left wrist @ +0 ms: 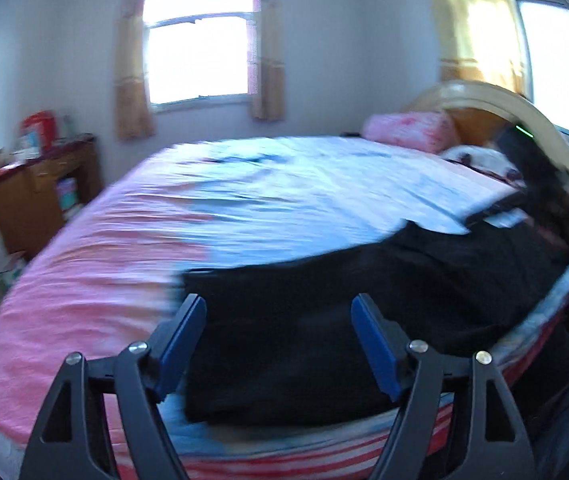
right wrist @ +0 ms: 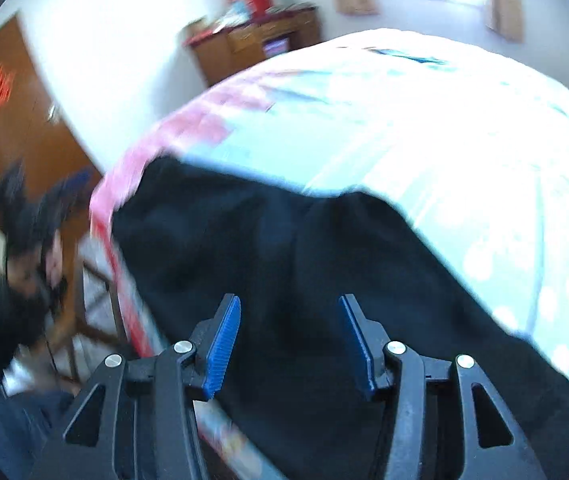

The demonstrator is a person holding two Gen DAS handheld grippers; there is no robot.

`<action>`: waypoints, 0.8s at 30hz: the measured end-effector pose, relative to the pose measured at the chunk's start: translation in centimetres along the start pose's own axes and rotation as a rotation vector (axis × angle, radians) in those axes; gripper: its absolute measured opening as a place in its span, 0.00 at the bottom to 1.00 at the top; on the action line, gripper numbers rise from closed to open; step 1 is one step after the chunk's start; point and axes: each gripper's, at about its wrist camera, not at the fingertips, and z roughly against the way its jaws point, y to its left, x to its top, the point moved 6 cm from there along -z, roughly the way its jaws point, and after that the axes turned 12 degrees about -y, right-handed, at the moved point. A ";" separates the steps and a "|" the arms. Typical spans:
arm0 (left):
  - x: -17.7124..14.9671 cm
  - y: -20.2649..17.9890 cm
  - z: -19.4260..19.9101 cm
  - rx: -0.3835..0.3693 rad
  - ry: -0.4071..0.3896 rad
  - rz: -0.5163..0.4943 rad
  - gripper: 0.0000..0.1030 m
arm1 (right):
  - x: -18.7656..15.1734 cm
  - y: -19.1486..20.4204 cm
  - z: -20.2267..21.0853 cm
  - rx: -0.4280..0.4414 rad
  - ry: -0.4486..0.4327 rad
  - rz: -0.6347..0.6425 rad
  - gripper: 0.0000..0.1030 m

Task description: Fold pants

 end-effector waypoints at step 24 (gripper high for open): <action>-3.8 -9.6 -6.3 -0.182 0.188 -0.071 0.82 | 2.0 -7.5 -5.9 -0.049 0.004 -0.320 0.49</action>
